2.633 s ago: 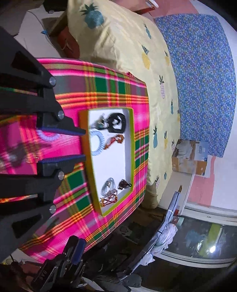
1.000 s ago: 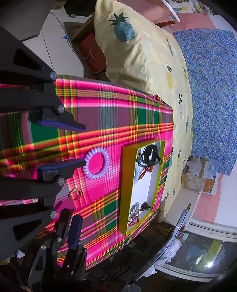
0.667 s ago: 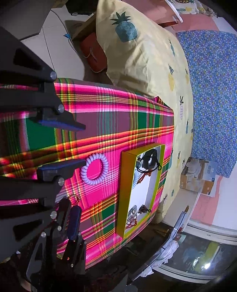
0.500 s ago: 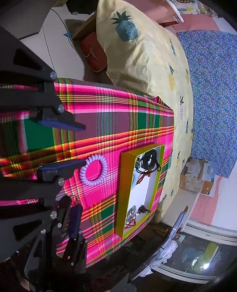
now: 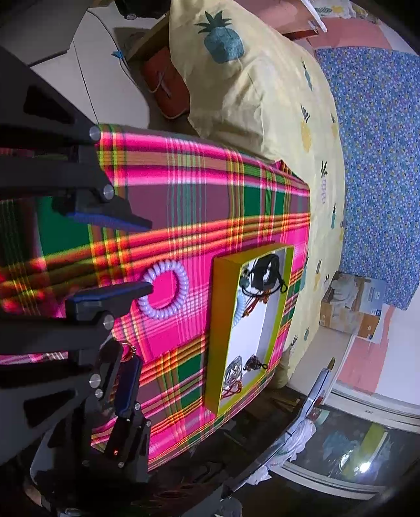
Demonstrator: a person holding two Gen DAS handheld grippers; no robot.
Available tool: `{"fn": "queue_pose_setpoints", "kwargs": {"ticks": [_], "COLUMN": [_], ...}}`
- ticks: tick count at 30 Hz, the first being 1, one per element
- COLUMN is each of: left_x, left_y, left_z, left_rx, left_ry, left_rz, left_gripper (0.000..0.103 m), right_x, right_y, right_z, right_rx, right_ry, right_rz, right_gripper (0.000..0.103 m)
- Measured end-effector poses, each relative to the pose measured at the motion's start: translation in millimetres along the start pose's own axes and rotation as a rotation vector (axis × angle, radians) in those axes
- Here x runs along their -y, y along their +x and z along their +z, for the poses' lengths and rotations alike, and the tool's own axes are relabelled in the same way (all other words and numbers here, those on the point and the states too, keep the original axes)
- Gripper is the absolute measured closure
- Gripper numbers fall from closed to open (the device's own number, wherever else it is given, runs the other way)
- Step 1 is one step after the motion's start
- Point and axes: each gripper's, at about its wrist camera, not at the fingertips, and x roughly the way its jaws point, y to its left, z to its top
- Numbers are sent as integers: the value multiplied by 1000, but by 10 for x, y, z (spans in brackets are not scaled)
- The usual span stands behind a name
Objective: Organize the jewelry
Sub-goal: 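Grasp the lilac coiled hair tie with the left tool while the right tool grasps the gold ring, then lower both items into the white box and open both tools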
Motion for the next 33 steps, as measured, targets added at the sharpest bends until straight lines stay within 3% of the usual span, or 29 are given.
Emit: {"fn": "queue_pose_setpoints", "kwargs": {"ticks": [6,15,20,23,33], "left_x": [101,157,239,274,406], "left_y": [123,352,435,447,335], "left_z": [57,165,212,219,187], "left_rx": [-20,-66,-71,-73,-61], "left_ry": [24,26,84,110,121], "left_rz": [-18,56,135,160,91], "left_gripper": [66,67,87,92,94], "right_x": [118,314,388,431,596], "right_y": [-139,-305,-336,-361,-537], "right_z": [-41,-98,-122,-136,-207], "right_rx": [27,53,61,68,101], "right_ry": [37,80,97,106,157], "right_rz": [-8,-30,-35,-39,-62], "right_gripper": [81,81,81,81,81]}}
